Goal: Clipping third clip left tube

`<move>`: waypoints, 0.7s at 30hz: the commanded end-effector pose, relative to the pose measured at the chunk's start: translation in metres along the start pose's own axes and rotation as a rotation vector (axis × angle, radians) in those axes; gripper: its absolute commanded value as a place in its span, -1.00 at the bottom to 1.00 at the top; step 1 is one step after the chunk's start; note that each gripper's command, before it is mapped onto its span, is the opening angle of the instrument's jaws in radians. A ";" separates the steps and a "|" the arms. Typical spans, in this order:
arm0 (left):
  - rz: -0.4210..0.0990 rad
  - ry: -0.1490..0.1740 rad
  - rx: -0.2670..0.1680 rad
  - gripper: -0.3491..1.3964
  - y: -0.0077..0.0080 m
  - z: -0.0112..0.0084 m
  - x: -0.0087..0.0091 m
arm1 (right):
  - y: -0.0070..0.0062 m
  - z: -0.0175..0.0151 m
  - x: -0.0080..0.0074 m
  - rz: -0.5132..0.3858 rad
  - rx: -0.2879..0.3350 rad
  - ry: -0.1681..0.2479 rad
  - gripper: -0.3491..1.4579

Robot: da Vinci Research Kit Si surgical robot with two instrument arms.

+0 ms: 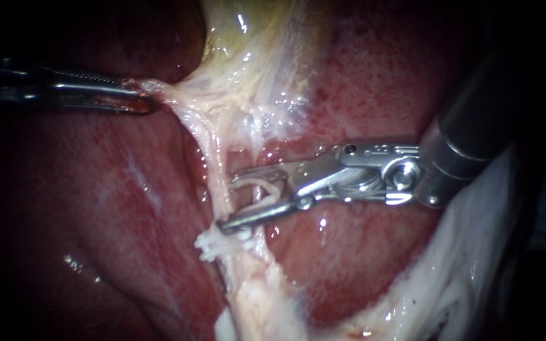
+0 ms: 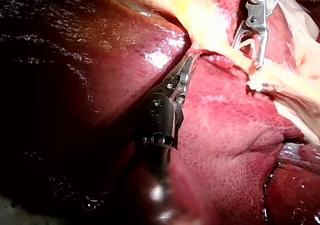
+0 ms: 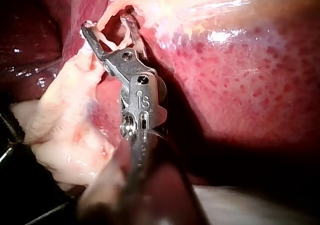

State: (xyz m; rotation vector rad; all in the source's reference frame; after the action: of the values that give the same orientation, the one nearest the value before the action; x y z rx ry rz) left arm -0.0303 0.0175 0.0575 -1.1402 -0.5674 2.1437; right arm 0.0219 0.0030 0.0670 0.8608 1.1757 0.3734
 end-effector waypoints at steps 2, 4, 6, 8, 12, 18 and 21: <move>0.000 0.000 0.000 -1.00 0.0000 0.0000 0.0000 | 0.0000 0.0005 0.0002 0.010 0.003 0.011 -0.09; 0.000 0.000 0.000 -1.00 0.0000 0.0000 0.0000 | -0.0001 0.0010 0.0005 0.016 0.008 0.019 -0.09; 0.000 0.000 0.001 -1.00 0.0000 0.0000 0.0000 | -0.0002 0.0016 0.0008 0.021 0.012 0.027 -0.08; 0.000 0.000 0.001 -1.00 0.0000 0.0000 0.0000 | -0.0003 0.0021 0.0012 0.026 0.023 0.043 -0.08; 0.000 0.000 0.001 -1.00 0.0000 0.0000 0.0000 | -0.0009 0.0027 0.0022 0.040 0.049 0.080 -0.08; 0.000 0.000 0.001 -1.00 0.0000 0.0000 0.0000 | -0.0026 0.0023 0.0048 0.045 0.063 0.090 -0.09; 0.000 0.000 0.001 -1.00 0.0000 0.0000 0.0000 | -0.0035 0.0018 0.0061 0.052 0.069 0.097 -0.11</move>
State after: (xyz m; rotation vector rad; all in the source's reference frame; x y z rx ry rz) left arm -0.0303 0.0175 0.0575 -1.1397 -0.5667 2.1436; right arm 0.0252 0.0043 0.0600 0.9467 1.2640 0.4234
